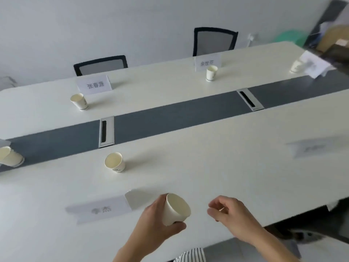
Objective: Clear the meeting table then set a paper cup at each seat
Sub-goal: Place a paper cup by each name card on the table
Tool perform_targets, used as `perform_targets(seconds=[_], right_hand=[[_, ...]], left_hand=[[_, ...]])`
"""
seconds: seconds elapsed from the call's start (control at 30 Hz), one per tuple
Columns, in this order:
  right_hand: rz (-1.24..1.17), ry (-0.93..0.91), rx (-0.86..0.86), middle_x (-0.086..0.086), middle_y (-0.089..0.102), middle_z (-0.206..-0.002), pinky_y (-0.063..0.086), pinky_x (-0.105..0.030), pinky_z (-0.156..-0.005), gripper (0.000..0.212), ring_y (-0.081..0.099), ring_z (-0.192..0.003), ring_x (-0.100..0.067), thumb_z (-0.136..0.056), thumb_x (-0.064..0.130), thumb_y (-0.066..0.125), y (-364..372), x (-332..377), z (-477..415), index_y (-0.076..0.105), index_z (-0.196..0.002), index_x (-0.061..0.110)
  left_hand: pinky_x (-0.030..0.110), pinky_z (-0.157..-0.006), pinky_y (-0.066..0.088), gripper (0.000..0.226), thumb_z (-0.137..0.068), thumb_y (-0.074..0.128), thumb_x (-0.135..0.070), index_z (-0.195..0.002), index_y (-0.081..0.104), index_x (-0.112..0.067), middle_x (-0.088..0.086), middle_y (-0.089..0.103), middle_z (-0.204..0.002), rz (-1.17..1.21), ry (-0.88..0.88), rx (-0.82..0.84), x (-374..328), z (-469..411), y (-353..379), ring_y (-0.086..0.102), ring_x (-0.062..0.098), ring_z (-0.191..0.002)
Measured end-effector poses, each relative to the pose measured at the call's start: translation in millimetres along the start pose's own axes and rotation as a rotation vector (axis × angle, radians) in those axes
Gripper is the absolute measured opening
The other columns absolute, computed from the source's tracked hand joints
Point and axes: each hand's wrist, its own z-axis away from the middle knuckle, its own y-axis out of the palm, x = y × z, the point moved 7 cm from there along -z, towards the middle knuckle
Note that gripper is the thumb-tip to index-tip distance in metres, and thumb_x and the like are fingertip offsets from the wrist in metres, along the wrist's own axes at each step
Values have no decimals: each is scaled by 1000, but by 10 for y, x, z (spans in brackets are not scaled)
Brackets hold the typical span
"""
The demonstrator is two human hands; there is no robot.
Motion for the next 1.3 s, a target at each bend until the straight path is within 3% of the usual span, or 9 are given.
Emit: perform_targets(seconds=[0.13,0.3,0.6,0.77,0.93,1.13,1.3], right_hand=[[-4,48,-97,12,69,-86,50,-18,-68,20,62,-74,1,-84,47,65,-207,-517,688,66,-97,32],[-128,156,-214,10,69,-94,52,-18,-76,19,64,-86,-3,-85,45,65,-427,-1368,1611,65,-99,32],[-267,421,-445,12,68,-94,53,-23,-83,21,65,-84,-6,-86,46,62,-979,-2663,2973,63,-104,36],[-339,494,-606,13,68,-91,51,-18,-77,18,64,-83,-2,-86,47,63,-1467,-3164,3291,63,-102,38],[-353,562,-648,14,66,-96,51,-18,-78,26,65,-87,-3,-84,55,61,-2052,-3533,3515,60,-106,41],[-411,642,-823,14,67,-97,51,-19,-76,22,63,-89,-1,-84,53,61,-2763,-4014,3949,59,-105,44],[-448,678,-763,18,66,-97,49,-16,-75,29,63,-89,2,-81,59,59,-3150,-4587,4088,58,-106,46]], left_hand=[[37,-71,61,62,-57,80,-50,-111,54,-40,-12,67,-94,-88,70,127,-365,99,606,64,10,-83],[19,-75,53,61,-60,81,-46,-113,52,-41,-16,68,-98,-191,192,283,-870,368,1452,61,-1,-91],[23,-84,54,67,-60,79,-55,-118,48,-43,-18,65,-106,-310,324,652,-1645,717,3107,60,4,-99],[20,-82,53,63,-60,79,-52,-114,47,-47,-18,64,-107,-342,411,819,-2338,551,3962,59,2,-100],[28,-89,55,64,-59,80,-53,-114,48,-47,-18,63,-109,-353,495,934,-3093,359,4833,59,6,-102],[30,-89,55,63,-63,79,-52,-117,46,-47,-22,60,-109,-422,605,1058,-3901,303,5736,58,2,-102],[29,-88,56,63,-60,79,-54,-113,45,-49,-20,61,-109,-482,600,1079,-4252,180,6448,58,3,-100]])
